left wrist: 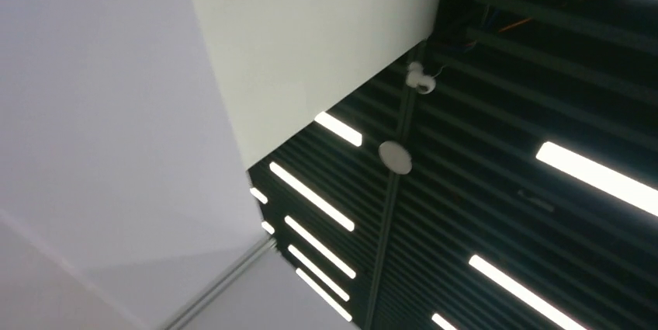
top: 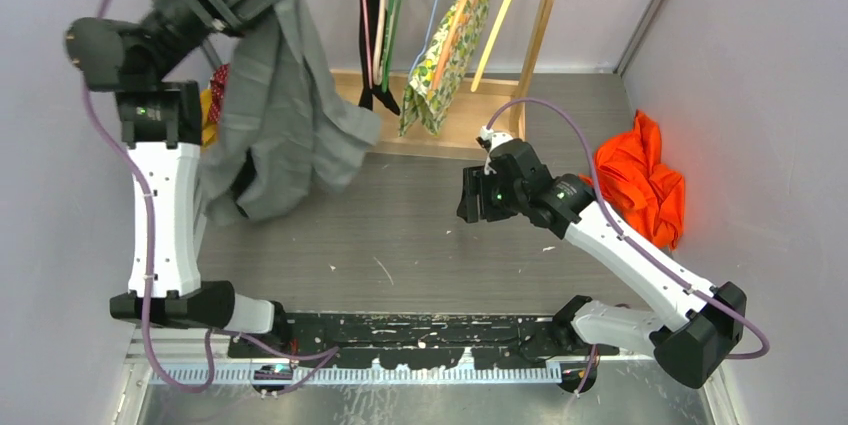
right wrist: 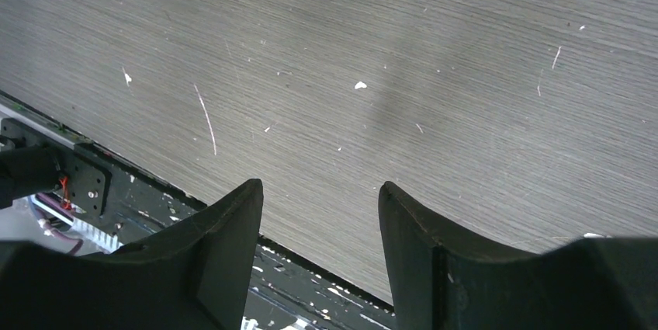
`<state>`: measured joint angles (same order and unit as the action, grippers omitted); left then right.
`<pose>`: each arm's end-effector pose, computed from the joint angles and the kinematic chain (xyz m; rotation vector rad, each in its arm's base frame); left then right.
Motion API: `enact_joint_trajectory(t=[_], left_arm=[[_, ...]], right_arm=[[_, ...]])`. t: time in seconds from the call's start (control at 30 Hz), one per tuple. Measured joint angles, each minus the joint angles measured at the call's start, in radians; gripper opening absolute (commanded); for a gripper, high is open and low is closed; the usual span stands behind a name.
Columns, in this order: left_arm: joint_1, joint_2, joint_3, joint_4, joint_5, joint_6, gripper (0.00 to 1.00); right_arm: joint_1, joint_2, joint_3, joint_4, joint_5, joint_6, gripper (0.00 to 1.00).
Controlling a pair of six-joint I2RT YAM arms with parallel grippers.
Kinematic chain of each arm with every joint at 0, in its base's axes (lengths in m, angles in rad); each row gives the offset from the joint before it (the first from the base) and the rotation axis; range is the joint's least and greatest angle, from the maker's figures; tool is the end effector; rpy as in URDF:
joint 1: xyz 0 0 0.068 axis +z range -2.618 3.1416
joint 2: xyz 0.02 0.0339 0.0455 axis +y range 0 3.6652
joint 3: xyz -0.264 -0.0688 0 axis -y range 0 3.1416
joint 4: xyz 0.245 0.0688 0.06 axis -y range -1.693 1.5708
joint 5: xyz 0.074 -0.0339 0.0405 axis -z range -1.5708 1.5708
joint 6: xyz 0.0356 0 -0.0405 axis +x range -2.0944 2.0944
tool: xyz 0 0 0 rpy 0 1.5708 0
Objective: Place the skirt on the hanger
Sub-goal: Place the skirt at the center of the board.
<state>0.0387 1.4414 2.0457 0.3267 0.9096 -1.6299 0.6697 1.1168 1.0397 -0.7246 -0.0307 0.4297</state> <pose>0.2116 -0.0199 0.6408 0.1714 1.2070 -1.7083 0.1791 0.1432 0.3130 -0.3078 2.4258 0.5490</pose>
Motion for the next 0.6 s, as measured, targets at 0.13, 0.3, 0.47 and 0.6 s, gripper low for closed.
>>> enact_joint_trajectory(t=[0.13,0.3,0.47,0.6], left_arm=[[-0.139,-0.101,-0.239,-0.117,-0.016,0.166,0.0],[-0.361,-0.156,-0.454,-0.284,-0.075,0.368,0.0],[-0.586,-0.152,-0.558,-0.448,-0.174,0.559,0.0],[-0.669,-0.219,-0.689,-0.591,-0.362,0.691,0.0]], right_arm=[[-0.004,0.0,0.0,-0.002,0.003,0.0,0.62],[-0.006,0.0,0.0,-0.002,0.003,0.0,0.62],[-0.014,0.0,-0.012,0.003,0.003,0.0,0.62],[-0.024,0.0,-0.052,0.015,0.003,0.0,0.62]])
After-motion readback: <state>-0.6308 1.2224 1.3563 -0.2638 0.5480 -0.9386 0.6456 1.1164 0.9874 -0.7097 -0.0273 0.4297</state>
